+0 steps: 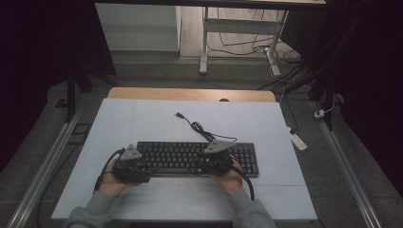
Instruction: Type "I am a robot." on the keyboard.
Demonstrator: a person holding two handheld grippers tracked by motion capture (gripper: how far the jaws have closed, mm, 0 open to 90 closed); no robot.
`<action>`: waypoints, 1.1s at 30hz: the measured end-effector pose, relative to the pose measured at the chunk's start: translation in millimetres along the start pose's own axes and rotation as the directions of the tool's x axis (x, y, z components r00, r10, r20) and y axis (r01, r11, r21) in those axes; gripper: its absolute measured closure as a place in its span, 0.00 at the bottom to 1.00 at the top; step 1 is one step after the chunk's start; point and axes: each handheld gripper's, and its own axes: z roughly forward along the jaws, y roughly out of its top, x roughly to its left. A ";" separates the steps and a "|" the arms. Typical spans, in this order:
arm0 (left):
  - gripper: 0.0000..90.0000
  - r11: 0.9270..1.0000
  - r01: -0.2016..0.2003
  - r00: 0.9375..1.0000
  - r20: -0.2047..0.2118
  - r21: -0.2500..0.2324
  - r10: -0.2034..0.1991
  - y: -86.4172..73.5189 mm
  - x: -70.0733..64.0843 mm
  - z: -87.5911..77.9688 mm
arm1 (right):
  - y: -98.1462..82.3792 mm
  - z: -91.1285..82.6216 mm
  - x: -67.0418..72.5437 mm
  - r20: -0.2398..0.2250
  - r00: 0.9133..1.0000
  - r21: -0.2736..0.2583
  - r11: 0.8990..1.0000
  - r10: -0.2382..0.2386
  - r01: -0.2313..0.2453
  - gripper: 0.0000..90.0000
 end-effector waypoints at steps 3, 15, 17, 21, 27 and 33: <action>0.26 1.000 0.006 1.000 -0.004 0.001 -0.006 -0.5 0.5 0.4 | -3.2 -12.6 -3.5 0.025 1.000 -0.023 1.000 0.002 -0.001 0.62; 0.26 1.000 0.009 1.000 -0.017 -0.005 -0.009 -1.2 0.8 -1.1 | -31.7 -57.5 -17.0 0.101 0.995 -0.050 0.999 0.018 -0.013 0.56; 0.26 1.000 0.007 1.000 -0.020 -0.006 -0.007 -1.2 0.7 -1.2 | -37.0 -64.6 -19.1 0.114 0.993 -0.047 0.999 0.019 -0.014 0.55; 0.26 1.000 0.005 1.000 -0.023 -0.009 -0.005 -3.4 0.5 -3.3 | -49.4 -77.9 -24.1 0.139 0.990 -0.048 0.999 0.029 -0.023 0.54; 0.26 1.000 0.014 0.999 -0.038 -0.014 -0.014 -11.7 1.8 -9.5 | -66.3 -96.5 -31.0 0.181 0.983 -0.049 0.998 0.040 -0.031 0.51; 0.26 1.000 0.016 0.999 -0.048 -0.021 -0.017 -21.5 1.4 -16.2 | -85.2 -113.8 -36.5 0.210 0.976 -0.048 0.998 0.055 -0.046 0.49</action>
